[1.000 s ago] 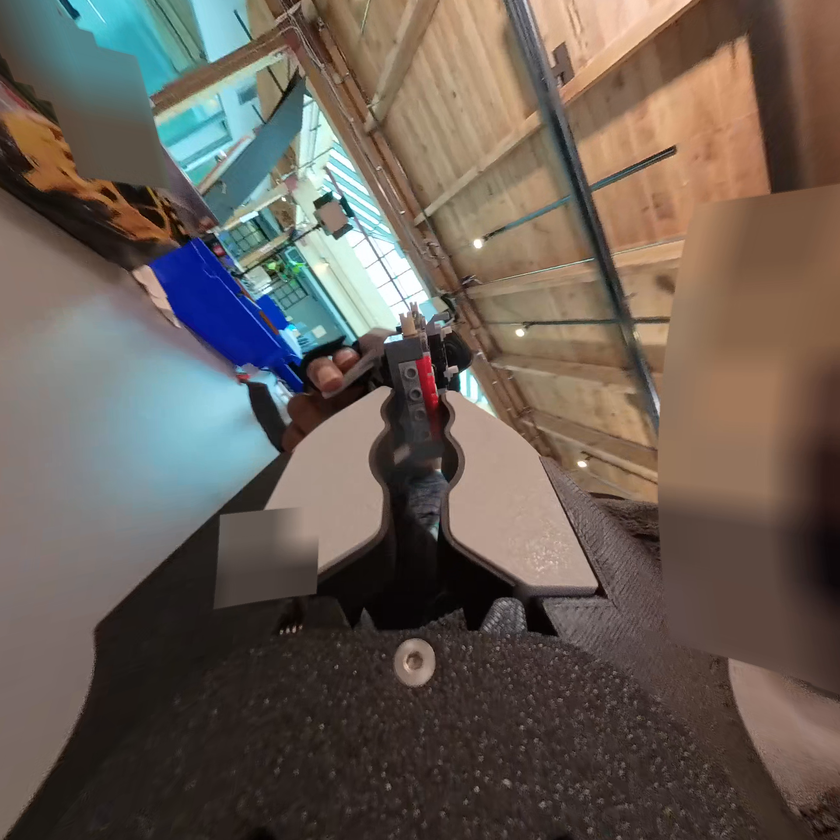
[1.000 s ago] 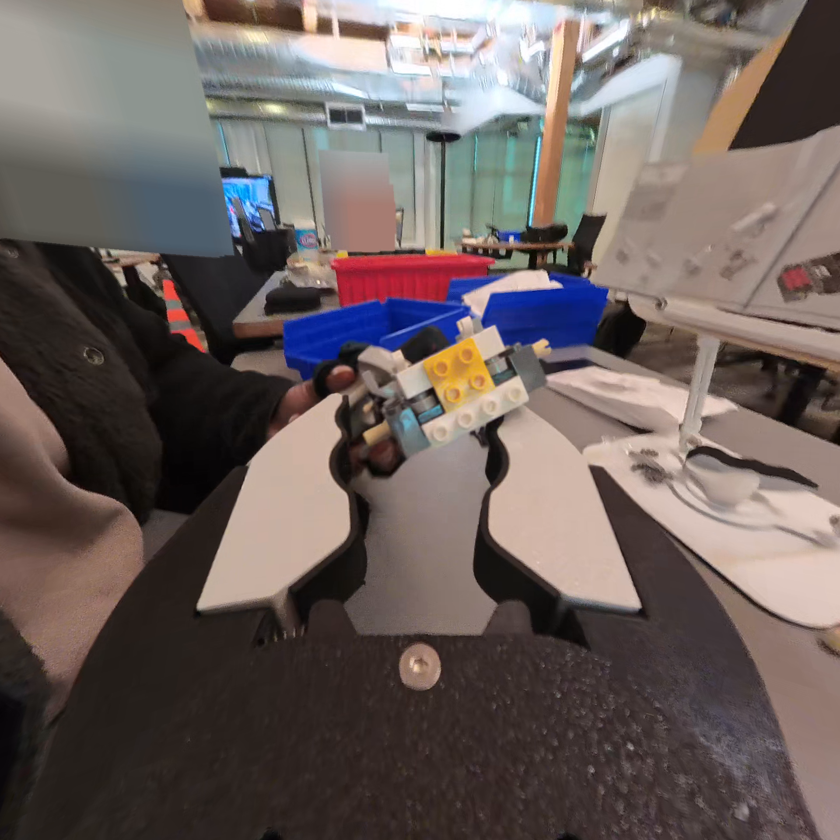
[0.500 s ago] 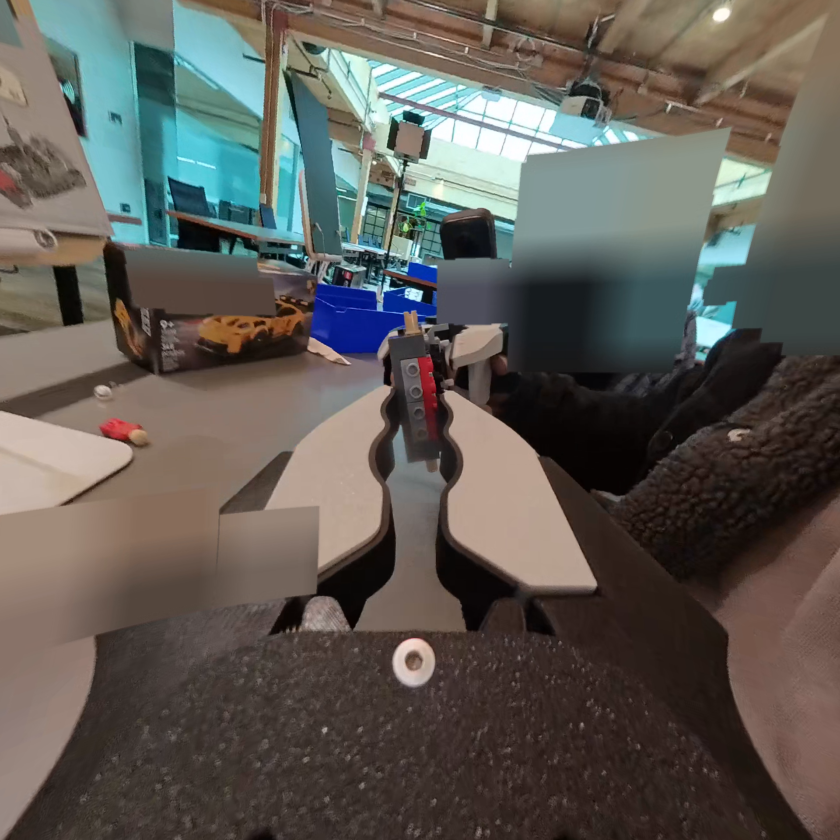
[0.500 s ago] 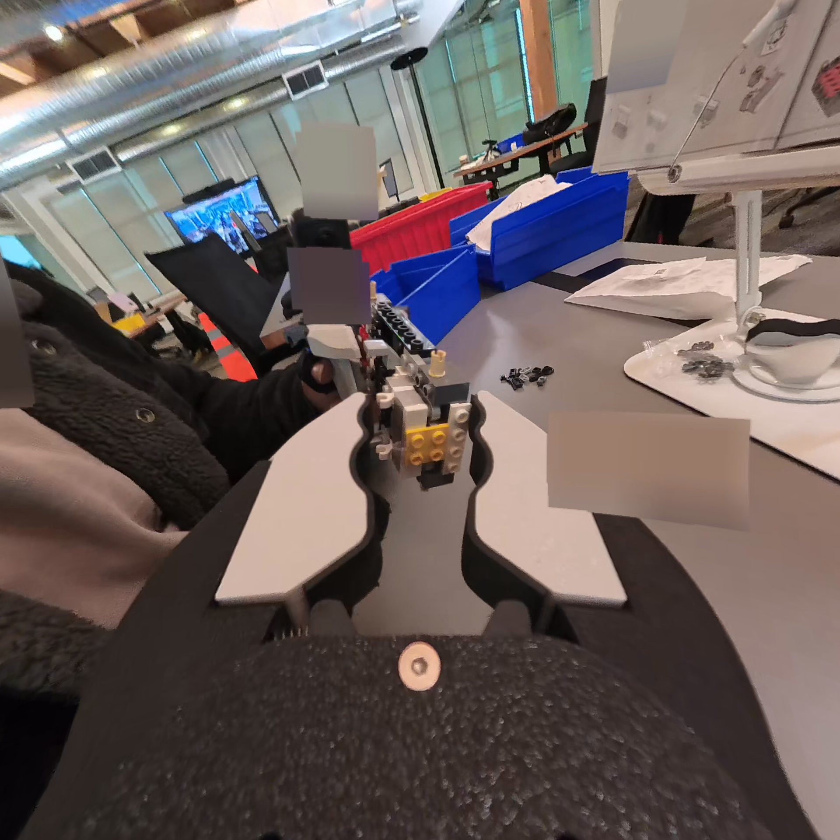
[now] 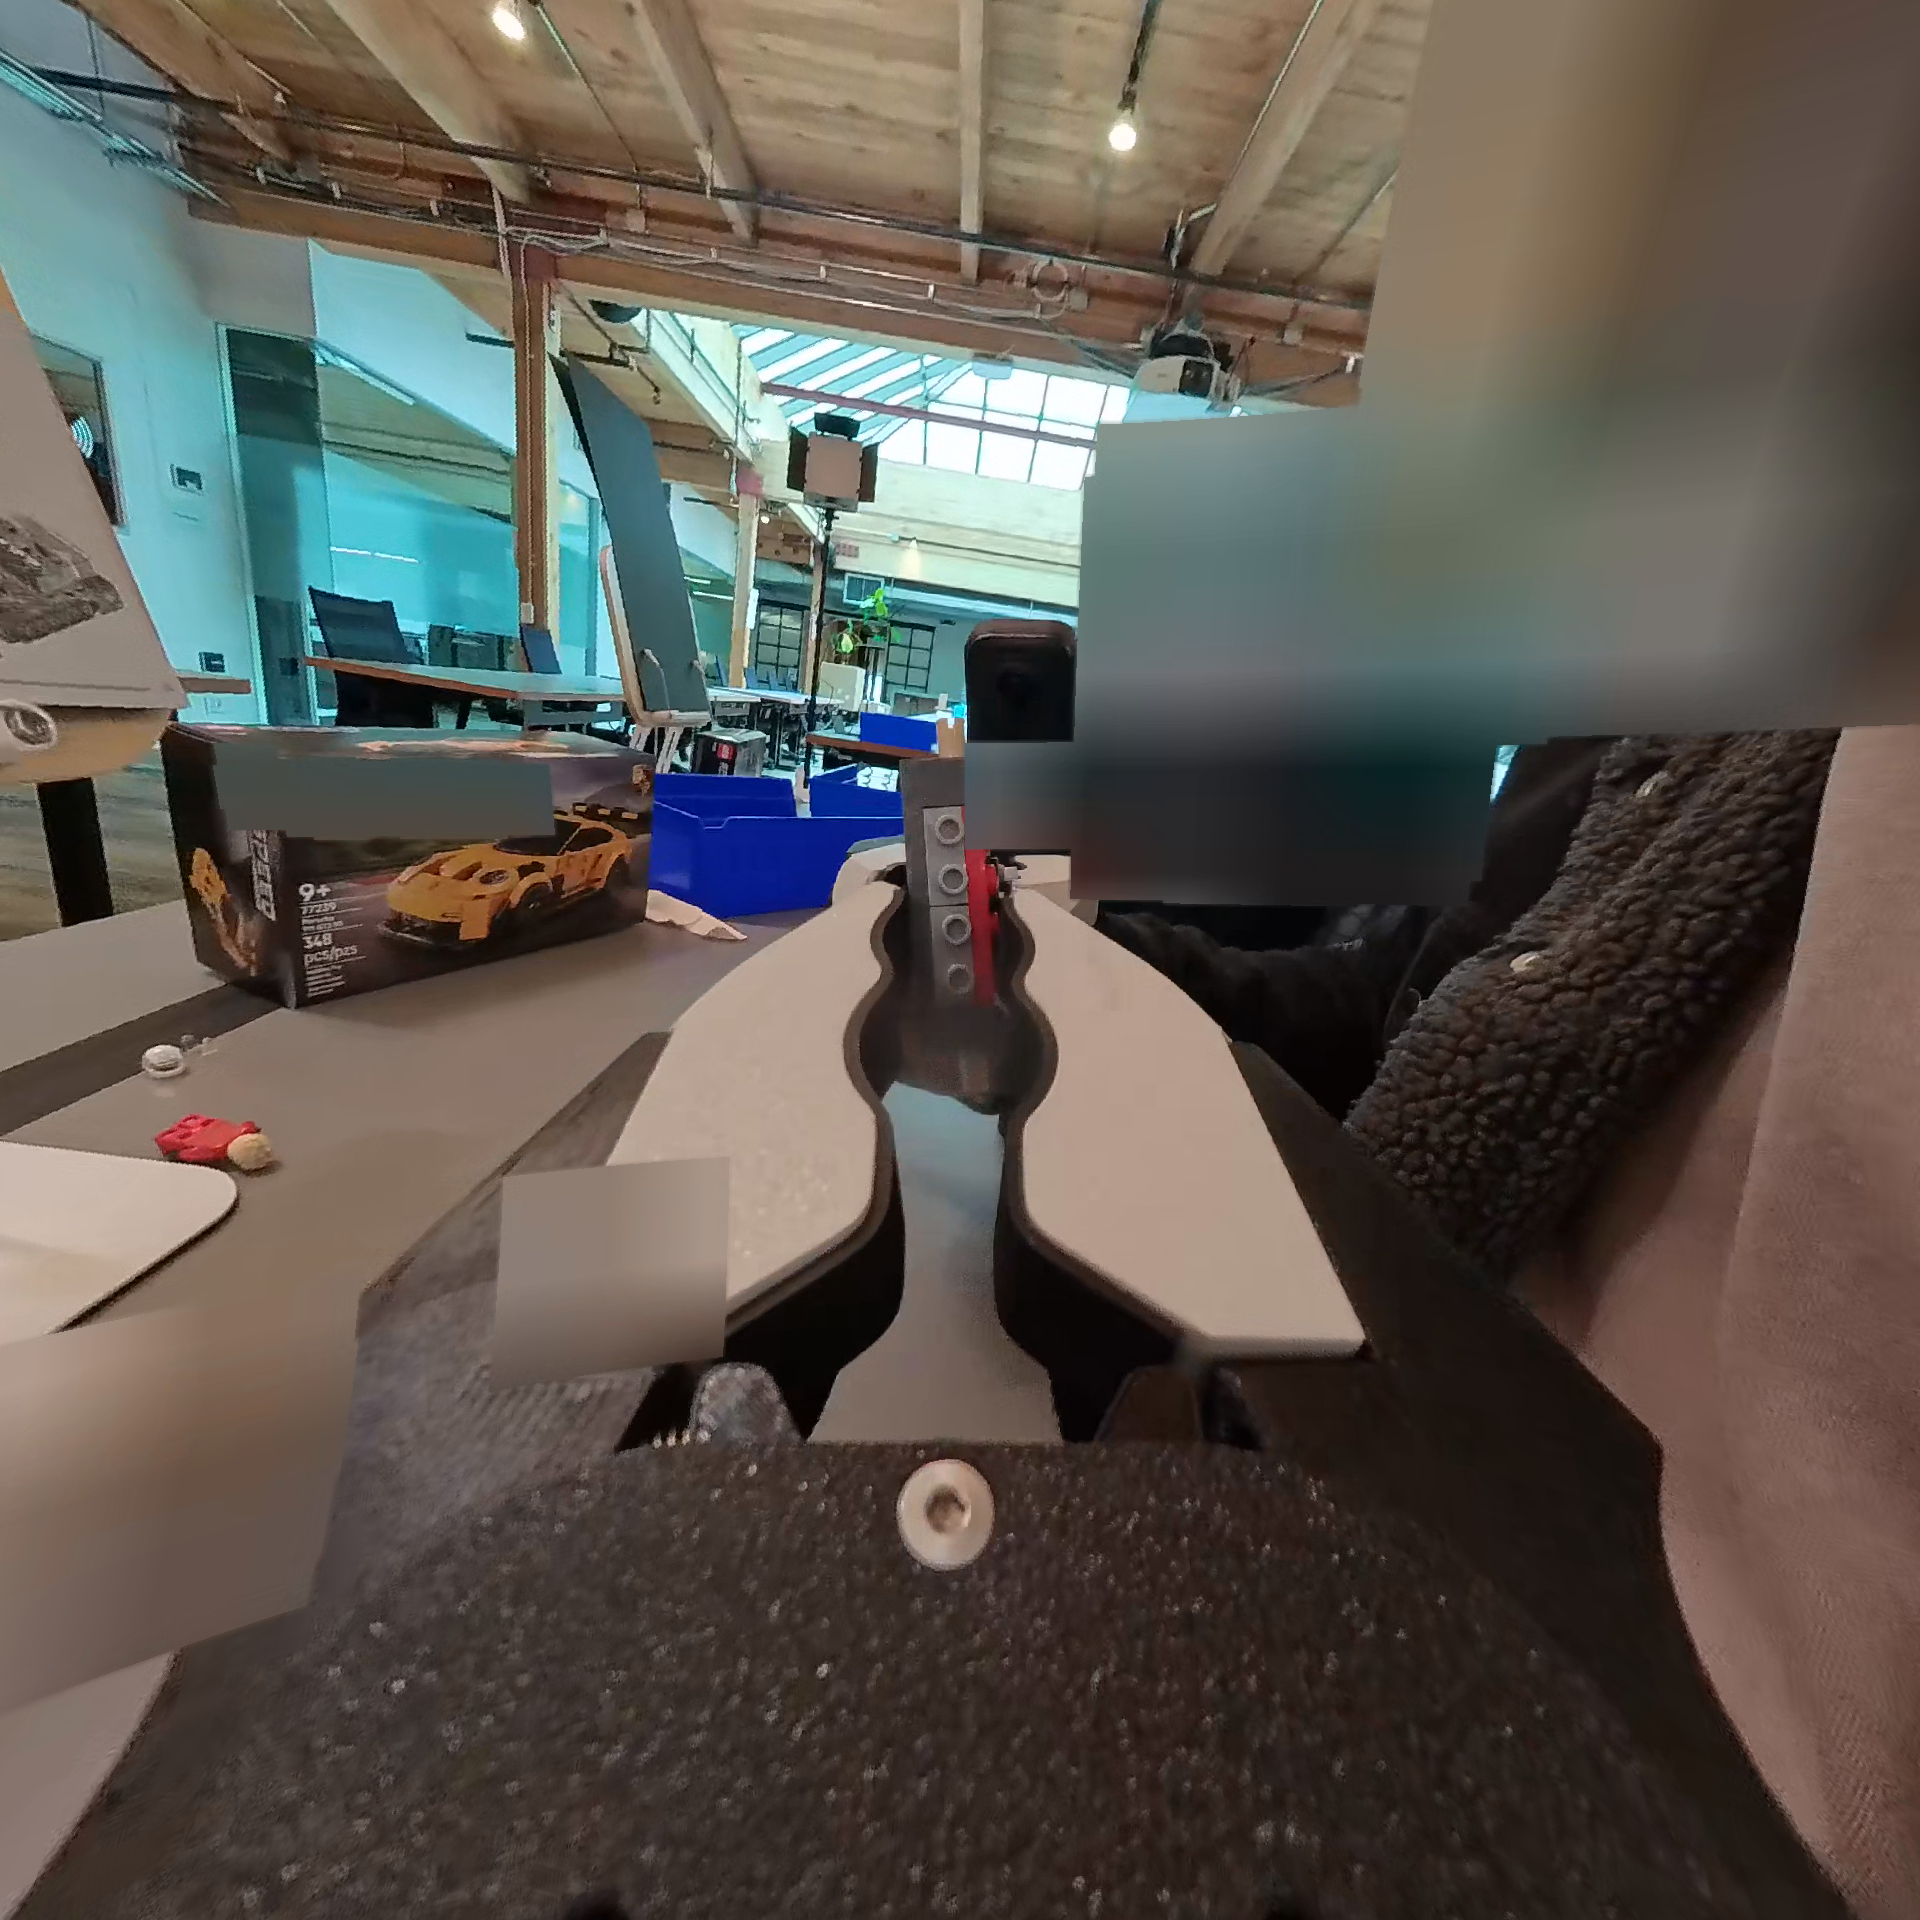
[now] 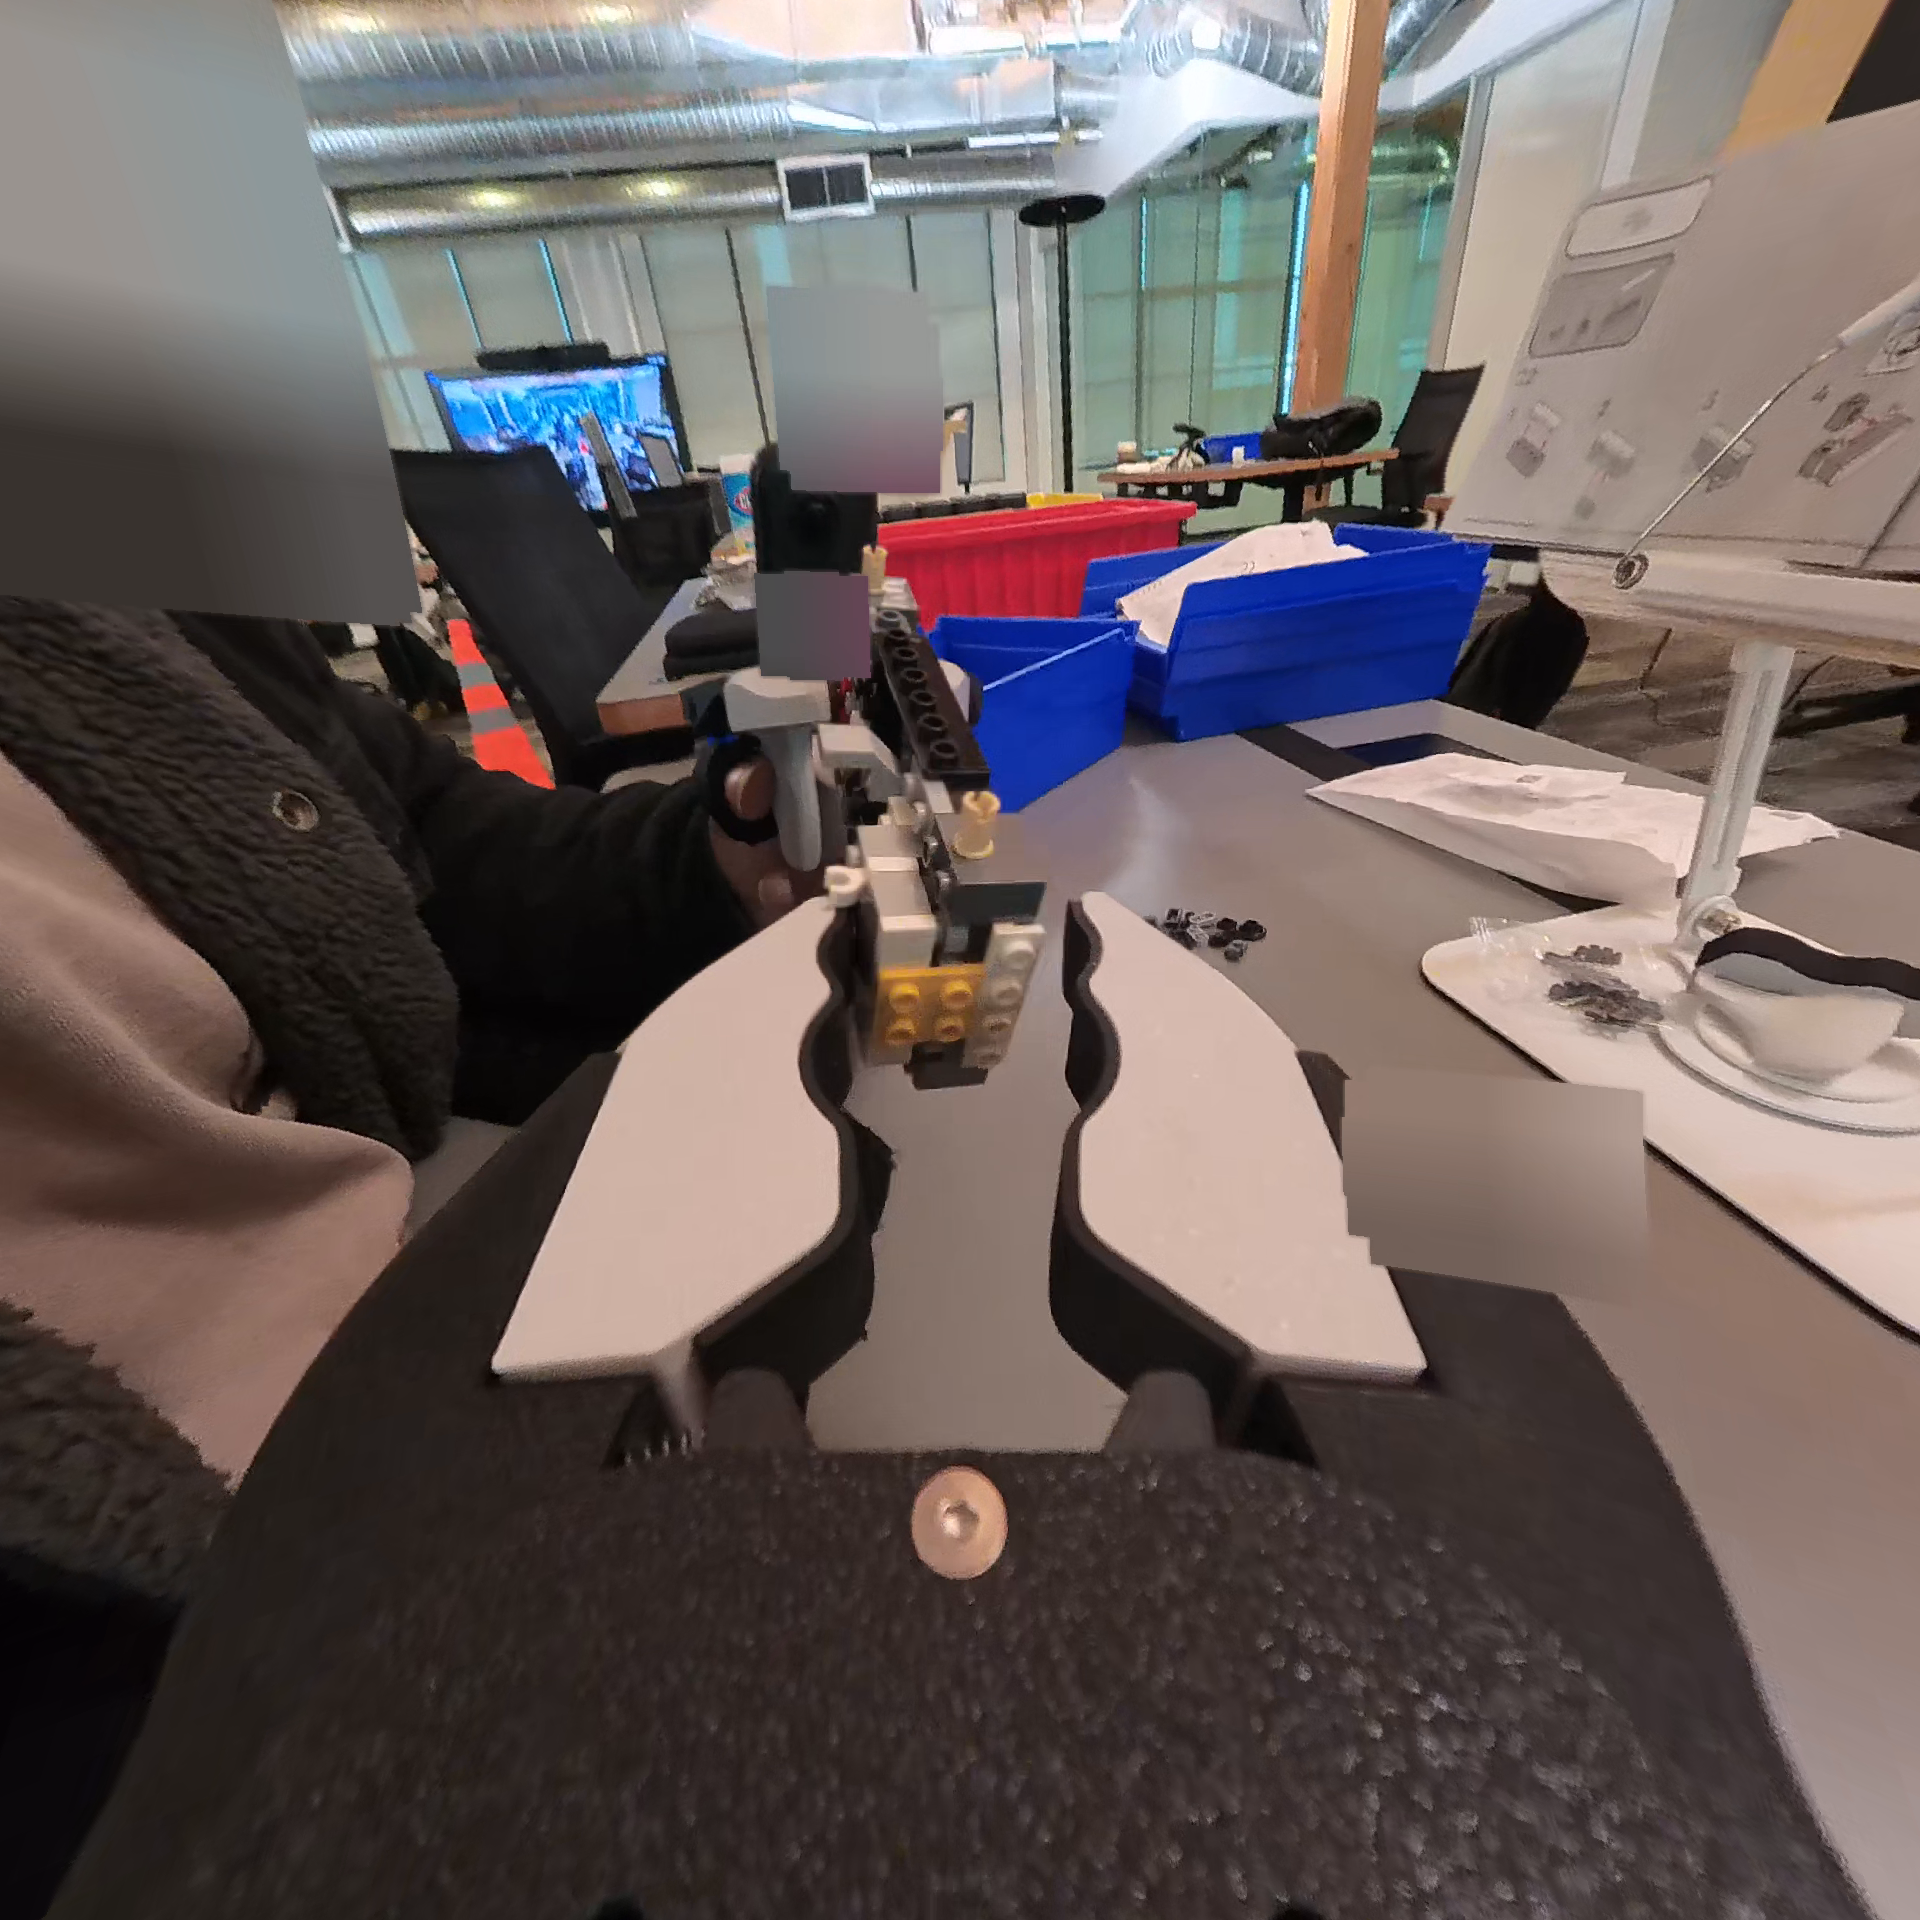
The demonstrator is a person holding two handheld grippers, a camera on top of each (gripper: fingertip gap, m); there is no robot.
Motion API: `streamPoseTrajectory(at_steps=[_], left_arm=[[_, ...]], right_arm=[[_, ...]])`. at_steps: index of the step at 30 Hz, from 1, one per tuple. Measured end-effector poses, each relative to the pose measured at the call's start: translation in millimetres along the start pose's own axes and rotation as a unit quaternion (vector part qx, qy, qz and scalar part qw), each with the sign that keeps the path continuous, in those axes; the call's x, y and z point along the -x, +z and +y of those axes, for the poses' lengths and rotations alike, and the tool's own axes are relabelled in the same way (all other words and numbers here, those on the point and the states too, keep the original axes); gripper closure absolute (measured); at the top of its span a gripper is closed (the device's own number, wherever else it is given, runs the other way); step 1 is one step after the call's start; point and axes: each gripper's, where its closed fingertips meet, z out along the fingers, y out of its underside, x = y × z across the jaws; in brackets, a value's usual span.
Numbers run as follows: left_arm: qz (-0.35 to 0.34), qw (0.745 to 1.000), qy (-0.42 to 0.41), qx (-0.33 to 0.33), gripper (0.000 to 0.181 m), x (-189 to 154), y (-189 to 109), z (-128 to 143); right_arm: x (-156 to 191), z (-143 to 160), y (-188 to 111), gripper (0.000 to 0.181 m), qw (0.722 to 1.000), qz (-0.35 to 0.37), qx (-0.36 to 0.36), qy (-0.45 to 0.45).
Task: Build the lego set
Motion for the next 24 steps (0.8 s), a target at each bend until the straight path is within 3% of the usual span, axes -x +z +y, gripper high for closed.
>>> streamPoseTrajectory(at_steps=[7,11,13,14,17,20,24], left_arm=[[-0.005,0.997,-0.076,-0.031,0.166,12.4,-1.5,1.9],[-0.031,0.996,-0.085,-0.004,0.158,26.2,-3.6,8.4],[-0.053,0.996,-0.063,0.035,0.128,34.1,-4.3,8.2],[-0.065,0.995,-0.039,0.065,0.124,37.9,-5.6,7.8],[-0.064,0.982,0.051,0.168,0.128,34.0,-4.4,12.1],[-0.04,0.954,0.103,0.277,0.131,25.0,4.2,28.6],[-0.024,0.938,0.128,0.321,0.141,14.7,19.8,38.5]], right_arm=[[-1.1,-3.6,1.3,0.152,0.998,-0.012,-0.018,0.064],[-2.6,-6.6,1.2,0.155,0.996,-0.007,-0.009,0.093],[-1.7,-7.1,0.5,0.156,0.996,-0.005,0.003,0.091],[-1.4,-6.8,0.8,0.156,0.996,-0.002,0.011,0.087],[0.9,-2.4,5.3,0.156,0.996,-0.001,0.036,0.087],[1.6,10.0,11.5,0.156,0.995,0.019,0.079,0.061],[12.0,7.5,16.2,0.156,0.996,0.024,0.082,0.018]])
